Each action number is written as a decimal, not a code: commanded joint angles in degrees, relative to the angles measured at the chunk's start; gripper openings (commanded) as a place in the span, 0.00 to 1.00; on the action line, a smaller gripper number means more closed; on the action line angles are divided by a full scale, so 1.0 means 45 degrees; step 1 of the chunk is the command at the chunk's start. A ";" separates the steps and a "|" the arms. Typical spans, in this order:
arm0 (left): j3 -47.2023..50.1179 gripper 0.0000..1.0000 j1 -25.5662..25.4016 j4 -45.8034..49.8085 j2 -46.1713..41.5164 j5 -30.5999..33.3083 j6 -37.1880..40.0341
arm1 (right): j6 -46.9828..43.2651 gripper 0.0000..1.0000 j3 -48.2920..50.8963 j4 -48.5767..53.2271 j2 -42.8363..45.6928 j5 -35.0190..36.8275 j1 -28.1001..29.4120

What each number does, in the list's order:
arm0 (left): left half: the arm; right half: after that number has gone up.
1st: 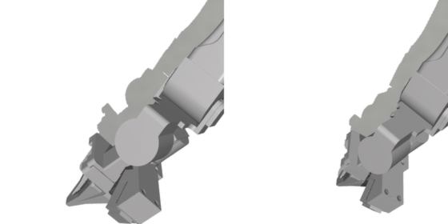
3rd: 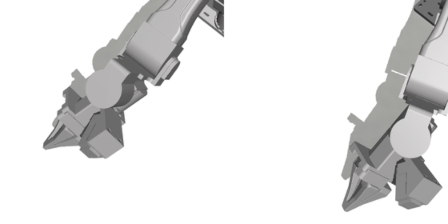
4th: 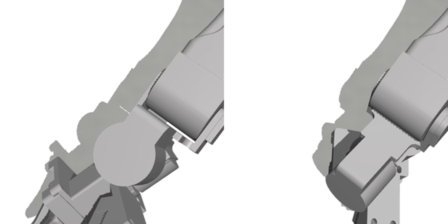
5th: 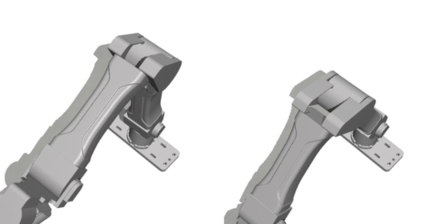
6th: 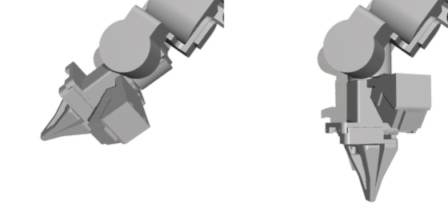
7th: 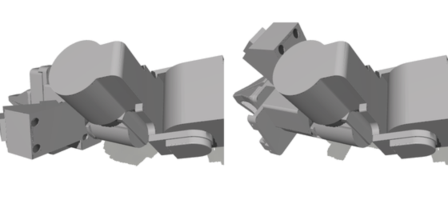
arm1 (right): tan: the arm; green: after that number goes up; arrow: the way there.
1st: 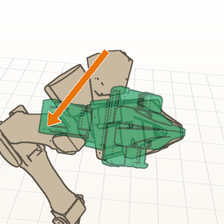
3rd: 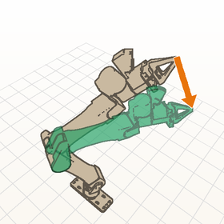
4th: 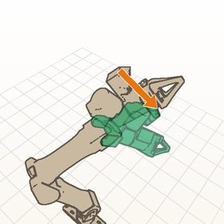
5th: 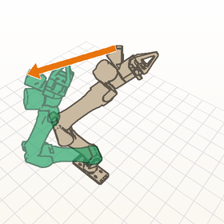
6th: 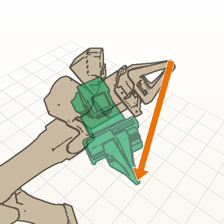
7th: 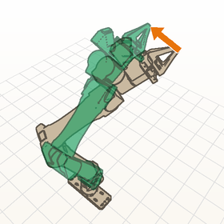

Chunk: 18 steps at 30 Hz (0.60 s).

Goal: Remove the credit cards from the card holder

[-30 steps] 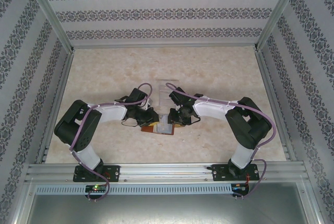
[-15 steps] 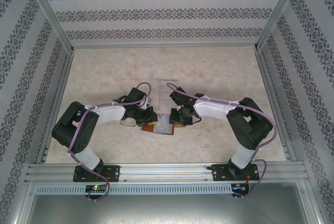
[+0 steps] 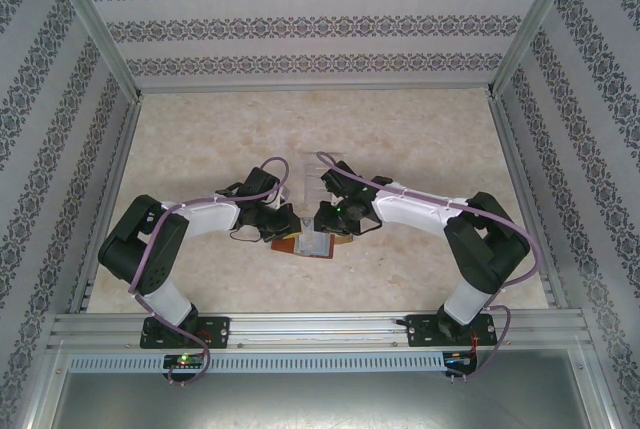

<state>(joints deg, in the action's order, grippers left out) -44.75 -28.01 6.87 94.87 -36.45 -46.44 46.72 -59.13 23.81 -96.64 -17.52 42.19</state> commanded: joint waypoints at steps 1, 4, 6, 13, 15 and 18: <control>-0.0170 0.07 0.0165 0.0522 0.0187 0.0170 0.0376 | 0.0238 0.27 -0.0340 -0.0459 -0.0480 -0.0617 0.0101; -0.0224 0.07 0.0168 0.0582 0.0211 0.0152 0.0398 | 0.0243 0.28 -0.0336 -0.0565 -0.0705 -0.0745 0.0111; -0.0214 0.07 0.0166 0.0540 0.0236 0.0111 0.0374 | 0.0243 0.28 -0.0354 -0.0614 -0.0893 -0.0821 0.0102; -0.0197 0.07 0.0162 0.0513 0.0268 0.0050 0.0384 | 0.0204 0.28 -0.0323 -0.0520 -0.1229 -0.0831 0.0100; -0.0198 0.07 0.0168 0.0542 0.0247 0.0057 0.0395 | 0.0122 0.28 -0.0316 -0.0331 -0.1340 -0.0654 0.0096; -0.0194 0.07 0.0167 0.0539 0.0228 0.0082 0.0377 | -0.0058 0.28 -0.0338 -0.0040 -0.1734 -0.0487 0.0107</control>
<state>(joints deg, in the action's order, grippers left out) -44.82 -28.01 6.87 95.11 -36.51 -45.63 47.11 -59.64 21.43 -102.35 -20.64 42.26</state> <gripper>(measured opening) 0.075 0.278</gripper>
